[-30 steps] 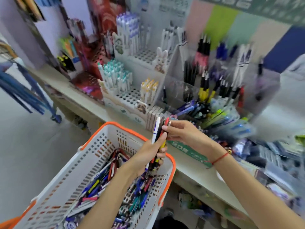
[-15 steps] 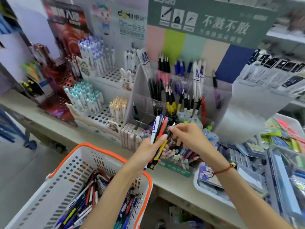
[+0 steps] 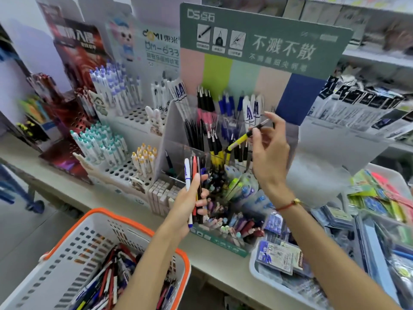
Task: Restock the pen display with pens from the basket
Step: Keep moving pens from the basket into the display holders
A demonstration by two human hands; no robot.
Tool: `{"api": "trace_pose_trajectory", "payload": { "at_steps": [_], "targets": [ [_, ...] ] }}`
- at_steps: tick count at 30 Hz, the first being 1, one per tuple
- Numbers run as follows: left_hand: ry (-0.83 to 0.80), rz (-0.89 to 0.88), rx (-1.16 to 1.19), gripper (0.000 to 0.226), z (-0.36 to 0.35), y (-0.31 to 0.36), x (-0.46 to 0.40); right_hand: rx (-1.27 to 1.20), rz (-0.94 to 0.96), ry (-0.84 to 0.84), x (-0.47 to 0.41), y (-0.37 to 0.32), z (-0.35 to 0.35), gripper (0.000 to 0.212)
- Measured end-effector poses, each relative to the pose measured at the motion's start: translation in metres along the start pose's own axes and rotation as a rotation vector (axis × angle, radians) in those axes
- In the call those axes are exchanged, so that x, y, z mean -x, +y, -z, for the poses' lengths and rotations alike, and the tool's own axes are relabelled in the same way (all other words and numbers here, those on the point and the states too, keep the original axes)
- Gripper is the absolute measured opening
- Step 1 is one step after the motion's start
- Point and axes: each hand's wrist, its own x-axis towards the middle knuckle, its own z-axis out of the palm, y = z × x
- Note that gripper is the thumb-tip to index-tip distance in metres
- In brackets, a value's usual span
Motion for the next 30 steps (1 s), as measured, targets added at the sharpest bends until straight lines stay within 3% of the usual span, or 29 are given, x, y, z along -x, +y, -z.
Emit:
{"api": "trace_pose_trajectory", "payload": {
  "at_steps": [3, 7, 10, 14, 17, 21, 26, 28, 30],
  "targets": [
    [0.033, 0.014, 0.010, 0.024, -0.006, -0.007, -0.007, 0.142, 0.166, -0.121, -0.005, 0.013, -0.016, 0.034],
    [0.050, 0.012, 0.098, 0.016, -0.008, -0.010, -0.010, 0.291, 0.302, -0.294, -0.005, 0.028, -0.026, 0.025],
    [0.039, -0.017, 0.152, 0.015, -0.002, -0.009, -0.007, 0.439, 0.400, -0.318, -0.001, 0.034, -0.027, 0.017],
    [-0.021, -0.006, 0.126, 0.017, 0.007, 0.001, -0.010, 0.616, 0.385, -0.326, 0.003, 0.032, -0.025, 0.037],
    [-0.109, -0.007, 0.056, 0.024, 0.011, 0.009, -0.010, 0.511, 0.287, -0.311, 0.015, 0.010, -0.021, 0.039],
    [-0.167, -0.009, -0.126, 0.027, 0.009, 0.019, -0.011, 0.219, -0.131, -0.575, 0.028, -0.008, -0.033, 0.028],
    [-0.140, -0.071, -0.266, 0.030, 0.013, 0.030, -0.011, -0.027, -0.399, -0.525, 0.021, -0.009, -0.042, 0.016],
    [-0.098, -0.105, -0.187, 0.029, 0.018, 0.036, -0.016, -0.263, -0.527, -0.484, 0.016, -0.016, -0.047, 0.006],
    [-0.050, -0.100, -0.040, 0.026, 0.026, 0.043, -0.024, -0.380, -0.527, -0.349, 0.009, -0.023, -0.048, 0.006]
  ]
}}
